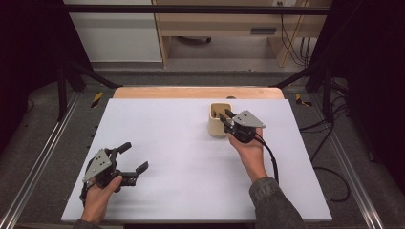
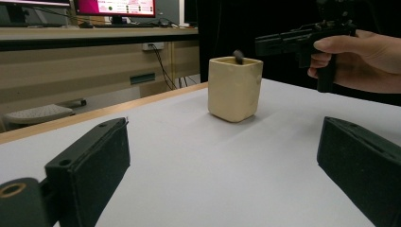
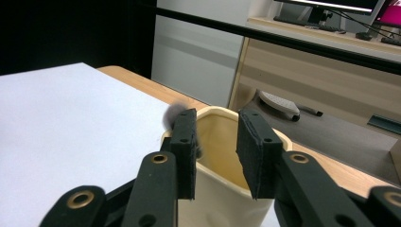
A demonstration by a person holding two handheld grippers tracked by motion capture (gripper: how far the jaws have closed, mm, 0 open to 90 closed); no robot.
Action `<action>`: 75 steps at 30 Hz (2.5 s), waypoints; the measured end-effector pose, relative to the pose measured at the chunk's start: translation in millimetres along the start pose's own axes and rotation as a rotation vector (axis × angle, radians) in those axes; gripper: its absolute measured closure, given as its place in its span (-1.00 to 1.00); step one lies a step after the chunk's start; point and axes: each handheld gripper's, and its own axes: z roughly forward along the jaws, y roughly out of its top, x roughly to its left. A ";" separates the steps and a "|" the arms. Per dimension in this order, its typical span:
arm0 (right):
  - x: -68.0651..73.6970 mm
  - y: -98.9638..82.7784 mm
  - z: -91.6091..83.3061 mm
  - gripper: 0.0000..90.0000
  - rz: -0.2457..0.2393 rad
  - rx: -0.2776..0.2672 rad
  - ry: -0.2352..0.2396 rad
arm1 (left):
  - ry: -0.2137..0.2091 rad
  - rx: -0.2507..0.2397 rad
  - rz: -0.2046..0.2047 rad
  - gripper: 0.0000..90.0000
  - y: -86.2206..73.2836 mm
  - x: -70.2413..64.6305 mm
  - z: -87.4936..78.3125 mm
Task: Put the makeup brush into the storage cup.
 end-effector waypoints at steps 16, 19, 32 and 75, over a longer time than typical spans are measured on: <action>2.2 4.0 -8.7 0.46 0.006 -0.012 0.015 | -0.003 0.006 0.003 -0.94 -0.4 0.3 -0.3; 2.8 4.3 -8.7 0.43 0.005 -0.012 0.016 | -0.004 0.005 0.002 -0.94 -0.6 0.6 -0.3; 4.3 5.5 -9.3 0.15 0.007 -0.002 0.010 | -0.007 0.005 0.002 -0.94 -0.5 -0.4 0.2; 0.3 14.6 -25.3 -0.78 0.040 0.047 -0.010 | -0.008 0.001 0.000 -0.95 -0.4 -0.6 0.2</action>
